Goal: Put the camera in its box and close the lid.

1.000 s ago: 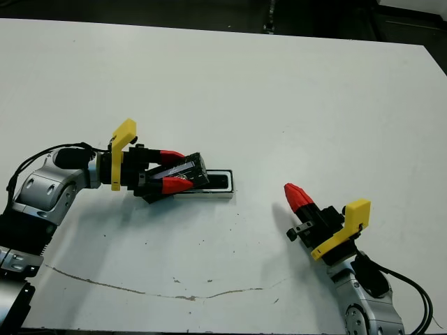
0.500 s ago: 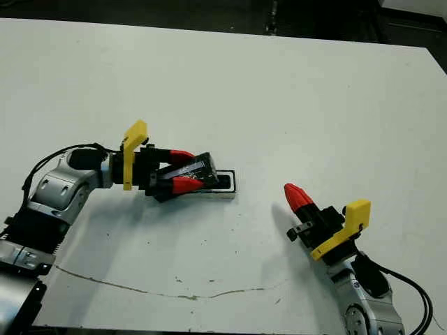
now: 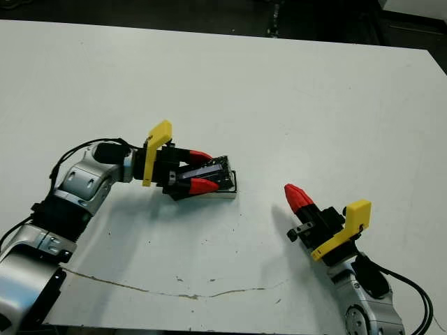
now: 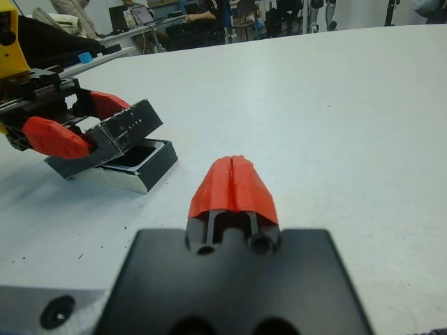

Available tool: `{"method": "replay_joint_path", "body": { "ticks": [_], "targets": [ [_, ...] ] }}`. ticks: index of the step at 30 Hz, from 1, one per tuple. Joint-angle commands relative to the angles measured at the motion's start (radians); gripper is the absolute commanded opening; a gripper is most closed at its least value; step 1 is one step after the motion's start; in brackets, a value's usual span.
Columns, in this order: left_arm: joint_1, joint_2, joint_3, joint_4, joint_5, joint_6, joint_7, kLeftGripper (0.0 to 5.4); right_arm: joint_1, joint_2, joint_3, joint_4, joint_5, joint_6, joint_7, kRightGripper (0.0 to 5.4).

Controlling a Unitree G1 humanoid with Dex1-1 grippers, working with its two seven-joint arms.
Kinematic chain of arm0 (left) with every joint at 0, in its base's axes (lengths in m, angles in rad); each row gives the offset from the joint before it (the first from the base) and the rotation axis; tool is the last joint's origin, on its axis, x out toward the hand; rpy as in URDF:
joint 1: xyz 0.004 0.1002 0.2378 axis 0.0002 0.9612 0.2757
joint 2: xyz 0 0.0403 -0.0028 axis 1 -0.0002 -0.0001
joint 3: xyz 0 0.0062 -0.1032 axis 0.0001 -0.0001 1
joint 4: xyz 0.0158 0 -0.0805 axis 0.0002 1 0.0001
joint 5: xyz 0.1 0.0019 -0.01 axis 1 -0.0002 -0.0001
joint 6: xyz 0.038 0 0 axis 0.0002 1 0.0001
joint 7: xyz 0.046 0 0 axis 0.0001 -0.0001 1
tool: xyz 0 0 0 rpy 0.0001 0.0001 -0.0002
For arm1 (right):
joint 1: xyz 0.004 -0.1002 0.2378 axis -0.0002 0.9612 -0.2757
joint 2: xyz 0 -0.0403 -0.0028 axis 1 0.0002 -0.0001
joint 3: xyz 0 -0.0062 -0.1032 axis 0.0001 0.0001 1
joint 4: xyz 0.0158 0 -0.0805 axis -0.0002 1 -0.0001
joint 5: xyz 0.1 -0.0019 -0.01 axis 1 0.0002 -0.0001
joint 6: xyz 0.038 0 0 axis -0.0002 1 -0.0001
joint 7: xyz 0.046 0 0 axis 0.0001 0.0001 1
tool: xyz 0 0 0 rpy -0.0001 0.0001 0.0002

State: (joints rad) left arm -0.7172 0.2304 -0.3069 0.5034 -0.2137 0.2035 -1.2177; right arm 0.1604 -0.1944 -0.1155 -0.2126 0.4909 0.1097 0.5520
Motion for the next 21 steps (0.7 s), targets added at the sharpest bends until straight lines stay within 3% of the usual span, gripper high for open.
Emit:
{"method": "replay_joint_path", "body": {
  "ticks": [1, 10, 21],
  "targets": [
    [0.050, -0.088, -0.090, 0.080, 0.041, -0.009, -0.042, 3.16, 0.004, -0.018, -0.007, 0.010, 0.002, 0.005, 0.010, 0.00],
    [-0.003, -0.152, -0.113, 0.253, 0.114, -0.165, -0.071, 3.16, 0.004, -0.016, -0.011, 0.013, 0.008, 0.006, 0.012, 0.00],
    [-0.041, -0.189, -0.134, 0.319, 0.154, -0.167, -0.070, 3.16, 0.008, -0.016, -0.012, 0.009, 0.011, 0.010, 0.010, 0.00]
  ]
}}
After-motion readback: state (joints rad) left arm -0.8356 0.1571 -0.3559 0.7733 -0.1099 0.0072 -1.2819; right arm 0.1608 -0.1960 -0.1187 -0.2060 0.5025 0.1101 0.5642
